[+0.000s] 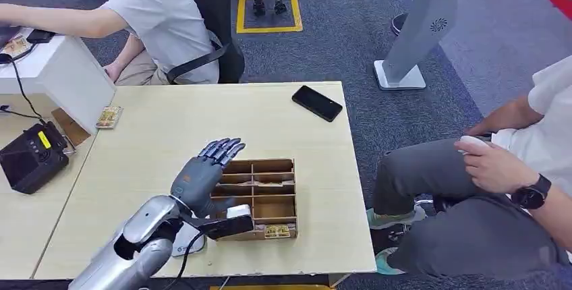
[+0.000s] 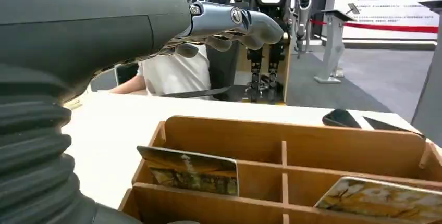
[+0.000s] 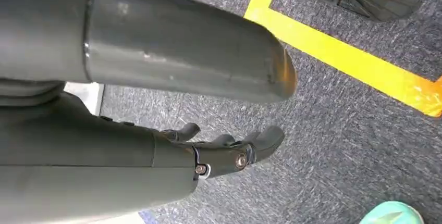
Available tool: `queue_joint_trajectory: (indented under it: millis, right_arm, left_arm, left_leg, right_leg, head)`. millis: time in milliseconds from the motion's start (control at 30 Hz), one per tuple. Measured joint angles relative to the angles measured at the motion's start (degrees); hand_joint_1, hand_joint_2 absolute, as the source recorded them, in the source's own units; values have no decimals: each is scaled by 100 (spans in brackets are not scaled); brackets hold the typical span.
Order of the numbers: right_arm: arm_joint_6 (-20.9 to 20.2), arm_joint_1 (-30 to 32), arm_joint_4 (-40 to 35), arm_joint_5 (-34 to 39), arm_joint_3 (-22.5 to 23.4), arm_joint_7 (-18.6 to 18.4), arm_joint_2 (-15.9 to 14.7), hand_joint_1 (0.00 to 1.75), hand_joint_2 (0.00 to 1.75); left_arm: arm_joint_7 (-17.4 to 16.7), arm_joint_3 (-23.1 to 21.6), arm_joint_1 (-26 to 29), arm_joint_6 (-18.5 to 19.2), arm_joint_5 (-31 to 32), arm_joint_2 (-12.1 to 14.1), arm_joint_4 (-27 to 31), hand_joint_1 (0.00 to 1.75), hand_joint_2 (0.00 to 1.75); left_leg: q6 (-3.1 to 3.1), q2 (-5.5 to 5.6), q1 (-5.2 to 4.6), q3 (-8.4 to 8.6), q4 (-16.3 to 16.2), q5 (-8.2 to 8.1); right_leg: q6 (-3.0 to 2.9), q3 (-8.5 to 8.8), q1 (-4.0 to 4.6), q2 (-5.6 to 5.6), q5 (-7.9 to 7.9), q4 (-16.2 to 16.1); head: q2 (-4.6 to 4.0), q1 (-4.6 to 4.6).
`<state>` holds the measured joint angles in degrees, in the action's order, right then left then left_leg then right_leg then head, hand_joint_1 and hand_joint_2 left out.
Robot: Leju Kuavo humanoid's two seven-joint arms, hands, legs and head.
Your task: Pass the card to the sensor for recognition and then transmit it.
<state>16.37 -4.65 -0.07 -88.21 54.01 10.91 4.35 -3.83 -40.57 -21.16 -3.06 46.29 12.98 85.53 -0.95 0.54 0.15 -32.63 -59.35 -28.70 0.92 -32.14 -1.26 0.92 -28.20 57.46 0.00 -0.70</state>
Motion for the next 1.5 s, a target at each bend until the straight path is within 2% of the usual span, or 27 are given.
queue_joint_trajectory:
  millis: [900,1500]
  right_arm:
    - [-2,2,0,0,11,0,0,0,0]
    - [0,0,0,0,11,50,7,0,0]
  left_arm:
    - [44,44,-10,4,-88,-77,20,0,175]
    - [-30,44,-10,-15,144,-70,-26,0,175]
  left_leg:
    - [0,0,0,0,0,0]
    - [0,0,0,0,0,0]
  right_leg:
    - [0,0,0,-1,0,0]
    - [0,0,0,-1,0,0]
  head:
    - [0,0]
    - [0,0]
